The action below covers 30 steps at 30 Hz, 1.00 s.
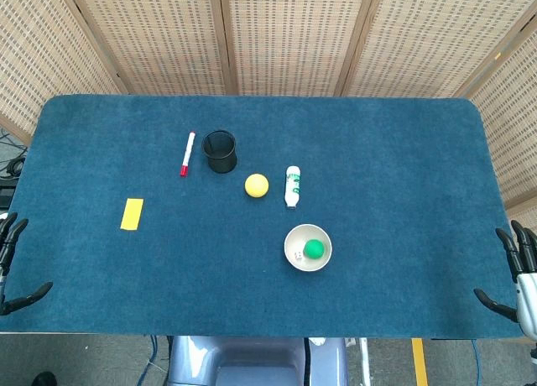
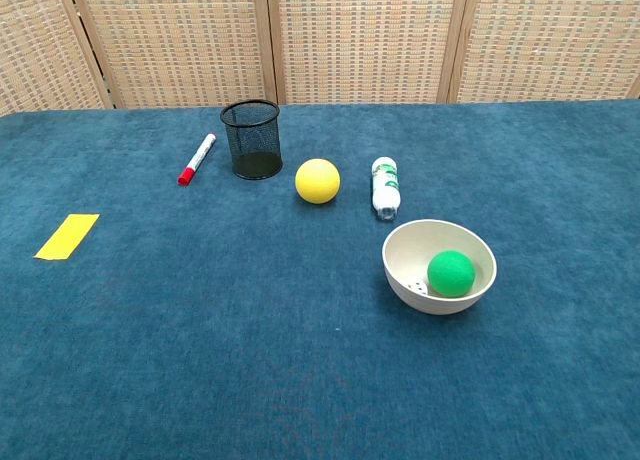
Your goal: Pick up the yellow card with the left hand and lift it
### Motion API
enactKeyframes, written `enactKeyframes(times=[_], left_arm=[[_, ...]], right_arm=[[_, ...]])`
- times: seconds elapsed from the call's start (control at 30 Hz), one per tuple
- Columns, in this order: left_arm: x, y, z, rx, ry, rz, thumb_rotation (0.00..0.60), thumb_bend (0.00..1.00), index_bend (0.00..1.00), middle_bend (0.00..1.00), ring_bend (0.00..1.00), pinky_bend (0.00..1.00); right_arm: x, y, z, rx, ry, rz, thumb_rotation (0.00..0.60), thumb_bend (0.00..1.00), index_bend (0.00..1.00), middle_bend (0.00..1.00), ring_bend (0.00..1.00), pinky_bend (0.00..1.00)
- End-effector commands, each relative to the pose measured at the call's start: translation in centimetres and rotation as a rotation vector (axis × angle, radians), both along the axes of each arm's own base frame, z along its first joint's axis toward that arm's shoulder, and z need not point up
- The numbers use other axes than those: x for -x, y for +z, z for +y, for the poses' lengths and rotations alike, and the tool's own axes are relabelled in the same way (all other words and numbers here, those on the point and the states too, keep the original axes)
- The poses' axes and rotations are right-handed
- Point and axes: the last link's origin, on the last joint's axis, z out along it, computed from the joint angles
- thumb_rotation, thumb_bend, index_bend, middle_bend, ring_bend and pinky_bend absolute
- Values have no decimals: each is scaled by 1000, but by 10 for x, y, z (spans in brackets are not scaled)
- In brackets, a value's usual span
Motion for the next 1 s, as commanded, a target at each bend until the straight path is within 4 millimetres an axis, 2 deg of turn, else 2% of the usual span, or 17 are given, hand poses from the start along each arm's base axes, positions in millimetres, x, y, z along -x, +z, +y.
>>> enactKeyframes(times=[0.03,0.33,0.37,0.5,0.63,0.77,1.0], left_arm=[[0,-1,0,10,3,2,600,2,0,0,0,0],[1,-10,7,64,14,-2,600,13,0,0,0,0],[2,-12,13,78,14,-14,600,17,0,0,0,0],[15,-31,58,137,35,-118,600,59,20,0,0,0],[27,-54,96,216,37,-154,600,122,186,0,0,0],[33,-72,124,243,43,-118,600,161,275,0,0,0],[35,-96,158,286,85,-33,600,261,299,0,0,0]], right_arm=[[-1,0,-1,1,2,-5,600,0,49,0,0,0],[-1,-3,-3,-7,2,-14,600,0,49,0,0,0],[-1,-3,-3,-8,1,-16,600,0,49,0,0,0],[0,-3,-4,-10,-3,-25,600,0,49,0,0,0],[3,-5,-8,-17,-17,-25,600,0,49,0,0,0],[7,-9,-12,-36,-37,-23,600,0,49,0,0,0],[9,-10,-15,-42,-48,-33,600,0,49,0,0,0]])
